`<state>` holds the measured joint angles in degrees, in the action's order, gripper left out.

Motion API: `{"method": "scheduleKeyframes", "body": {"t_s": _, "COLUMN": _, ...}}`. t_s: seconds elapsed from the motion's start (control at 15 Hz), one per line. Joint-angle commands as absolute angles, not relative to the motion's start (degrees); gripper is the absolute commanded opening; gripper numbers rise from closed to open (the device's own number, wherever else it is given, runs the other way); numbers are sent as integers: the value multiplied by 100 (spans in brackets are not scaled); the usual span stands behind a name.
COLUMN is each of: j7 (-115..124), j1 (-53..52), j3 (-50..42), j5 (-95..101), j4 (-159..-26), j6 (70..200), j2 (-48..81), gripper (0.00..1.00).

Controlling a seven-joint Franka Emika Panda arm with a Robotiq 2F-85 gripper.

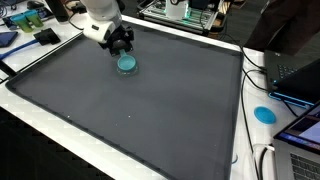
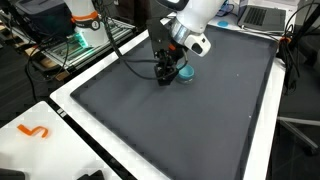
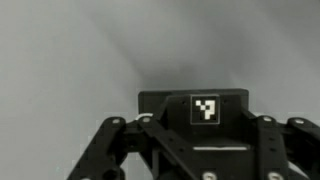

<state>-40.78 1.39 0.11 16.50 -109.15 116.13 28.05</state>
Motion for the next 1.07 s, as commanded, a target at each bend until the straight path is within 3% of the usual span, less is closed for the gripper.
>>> {"method": "scheduleKeyframes", "body": {"t_s": 0.0, "j7": -4071, "j1": 136, "j3": 110, "j5": 1785, "j4": -10847, "j6": 11534, "j2": 3075, "gripper": 31}}
{"method": "scheduleKeyframes", "body": {"t_s": 1.0, "j7": -4147, "j1": 230, "j3": 123, "j5": 1703, "j4": -10905, "j6": 11583, "j2": 2898, "gripper": 31}}
